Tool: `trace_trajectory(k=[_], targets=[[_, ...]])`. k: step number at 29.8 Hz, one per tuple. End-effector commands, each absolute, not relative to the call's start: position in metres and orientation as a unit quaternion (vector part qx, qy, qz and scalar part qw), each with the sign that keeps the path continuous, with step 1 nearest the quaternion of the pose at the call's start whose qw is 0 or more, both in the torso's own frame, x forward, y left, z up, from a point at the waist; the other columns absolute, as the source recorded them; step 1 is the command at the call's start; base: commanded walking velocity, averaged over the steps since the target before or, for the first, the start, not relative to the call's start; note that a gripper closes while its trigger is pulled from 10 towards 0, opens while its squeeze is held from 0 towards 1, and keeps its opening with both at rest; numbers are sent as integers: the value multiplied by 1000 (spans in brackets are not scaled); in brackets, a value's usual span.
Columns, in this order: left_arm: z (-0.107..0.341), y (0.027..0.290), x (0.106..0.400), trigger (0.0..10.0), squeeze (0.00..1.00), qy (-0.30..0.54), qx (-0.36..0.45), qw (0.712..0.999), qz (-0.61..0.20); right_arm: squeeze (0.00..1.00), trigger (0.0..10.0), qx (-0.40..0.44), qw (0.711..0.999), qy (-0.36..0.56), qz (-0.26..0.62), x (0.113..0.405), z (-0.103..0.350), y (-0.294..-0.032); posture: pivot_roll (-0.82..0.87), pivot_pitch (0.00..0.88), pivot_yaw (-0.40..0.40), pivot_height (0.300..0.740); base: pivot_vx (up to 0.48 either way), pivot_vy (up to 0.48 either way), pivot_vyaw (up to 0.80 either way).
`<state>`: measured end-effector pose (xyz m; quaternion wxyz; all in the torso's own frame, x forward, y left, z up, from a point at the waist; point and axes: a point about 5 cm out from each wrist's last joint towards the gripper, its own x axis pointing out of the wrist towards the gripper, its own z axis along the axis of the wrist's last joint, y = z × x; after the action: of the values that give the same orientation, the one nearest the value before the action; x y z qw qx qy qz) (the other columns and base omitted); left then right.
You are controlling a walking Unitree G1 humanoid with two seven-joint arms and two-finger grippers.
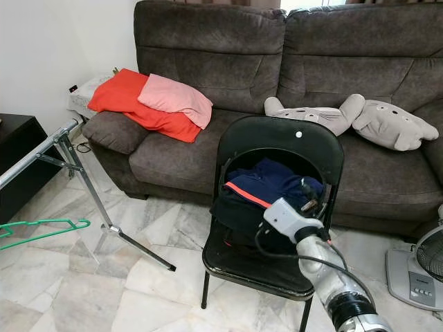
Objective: Hang hanger
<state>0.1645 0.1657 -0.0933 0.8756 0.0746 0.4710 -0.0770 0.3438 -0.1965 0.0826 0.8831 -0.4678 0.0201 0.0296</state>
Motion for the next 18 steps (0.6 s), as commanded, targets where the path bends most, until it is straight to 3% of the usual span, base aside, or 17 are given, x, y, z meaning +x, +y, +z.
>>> trace_trajectory(k=[1,11,12,13,14,18], targets=[[-100,170,149,10000,0,494,74,863,-76,0,10000,-466,884,35,36,347,82,-195,-7,44,71,740,0,0,0],[-97,209,141,10000,0,501,80,860,-58,0,10000,-472,881,13,14,357,97,-198,-5,38,69,740,0,0,0],[-96,212,142,10000,0,500,80,860,-56,0,9608,-473,881,12,15,357,98,-198,-4,38,69,740,0,0,0],[-94,215,145,10000,0,499,80,861,-55,0,3059,-472,881,11,16,358,99,-198,-4,38,69,740,0,0,0],[-94,216,146,10000,0,498,81,862,-54,0,0,-470,882,11,19,358,99,-197,-3,36,68,740,0,0,0],[-92,216,151,10000,0,496,81,863,-54,0,0,-470,882,10,32,358,97,-193,-3,35,69,740,0,0,0]])
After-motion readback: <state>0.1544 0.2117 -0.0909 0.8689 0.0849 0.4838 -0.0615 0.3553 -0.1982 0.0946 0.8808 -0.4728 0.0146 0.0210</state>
